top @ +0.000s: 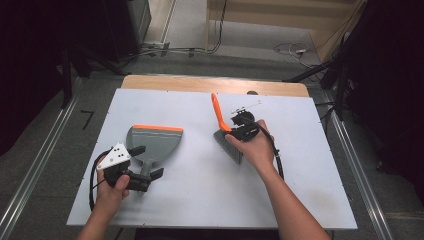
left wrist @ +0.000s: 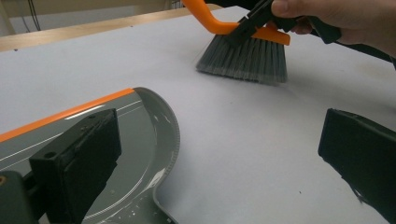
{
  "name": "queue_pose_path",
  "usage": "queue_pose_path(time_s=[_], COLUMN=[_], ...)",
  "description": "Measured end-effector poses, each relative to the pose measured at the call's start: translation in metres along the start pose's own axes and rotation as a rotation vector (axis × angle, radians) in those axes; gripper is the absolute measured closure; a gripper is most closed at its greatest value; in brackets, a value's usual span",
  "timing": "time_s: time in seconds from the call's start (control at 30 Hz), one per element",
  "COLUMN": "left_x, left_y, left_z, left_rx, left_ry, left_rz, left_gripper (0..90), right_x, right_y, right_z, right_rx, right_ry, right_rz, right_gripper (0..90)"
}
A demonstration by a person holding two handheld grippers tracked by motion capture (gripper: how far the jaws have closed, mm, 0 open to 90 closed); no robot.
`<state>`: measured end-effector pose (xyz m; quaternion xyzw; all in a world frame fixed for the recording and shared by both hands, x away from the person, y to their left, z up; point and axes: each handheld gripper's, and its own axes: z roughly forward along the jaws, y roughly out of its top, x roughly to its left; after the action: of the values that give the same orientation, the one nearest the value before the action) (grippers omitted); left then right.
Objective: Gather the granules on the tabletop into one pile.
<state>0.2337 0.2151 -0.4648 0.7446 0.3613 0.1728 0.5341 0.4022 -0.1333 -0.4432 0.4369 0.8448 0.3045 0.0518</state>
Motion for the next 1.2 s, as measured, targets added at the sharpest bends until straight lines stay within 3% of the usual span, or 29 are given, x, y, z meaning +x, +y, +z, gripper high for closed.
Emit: queue_pose_path(time_s=[0.1, 0.2, 0.33, 0.47, 0.57, 0.7, 0.8, 0.87, 0.97, 1.07, 1.2], left_x=[-0.001, -0.001, 0.000, -0.001, 0.000, 0.000, -0.001, -0.001, 0.000, 0.000, -0.001], left_y=[0.000, 0.000, 0.000, 0.000, 0.000, 0.000, 0.000, 0.000, 0.000, 0.000, 0.000], left_z=[0.001, 0.000, 0.000, 0.000, 0.000, 0.001, 0.001, 0.001, 0.000, 0.000, 0.001], left_rx=[0.001, 0.002, 0.001, 0.001, 0.001, 0.002, 0.003, 0.003, 0.003, 0.003, 0.001], left_ry=[-0.001, -0.001, -0.001, -0.002, -0.001, 0.001, -0.003, -0.002, 0.000, 0.000, -0.002], left_rz=[-0.002, 0.000, 0.001, -0.001, 0.002, 0.001, 0.003, 0.003, 0.002, 0.001, 0.002], left_gripper=[0.0, 0.0, 0.0, 0.0, 0.0, 0.0, 0.0, 0.0, 0.0, 0.0, 0.0], right_x=[-0.003, -0.010, -0.030, -0.042, -0.044, -0.031, -0.022, -0.016, -0.012, 0.000, 0.026], right_y=[-0.002, -0.002, -0.006, -0.014, -0.021, -0.023, -0.020, -0.018, -0.015, -0.015, -0.017], right_z=[-0.012, -0.029, -0.044, -0.037, -0.026, -0.017, -0.014, -0.017, -0.027, -0.035, -0.028], right_rx=[-0.051, -0.103, -0.135, -0.093, -0.058, -0.060, -0.064, -0.073, -0.118, -0.141, -0.097], right_ry=[0.040, 0.012, -0.122, -0.307, -0.347, -0.320, -0.257, -0.277, -0.234, -0.116, 0.045], right_rz=[0.006, 0.018, 0.039, 0.011, -0.001, -0.024, -0.037, -0.059, -0.073, -0.174, -0.296], right_gripper=[68.8, 68.8, 68.8, 68.8, 68.8, 68.9, 68.8, 68.8, 68.8, 68.8, 68.8])
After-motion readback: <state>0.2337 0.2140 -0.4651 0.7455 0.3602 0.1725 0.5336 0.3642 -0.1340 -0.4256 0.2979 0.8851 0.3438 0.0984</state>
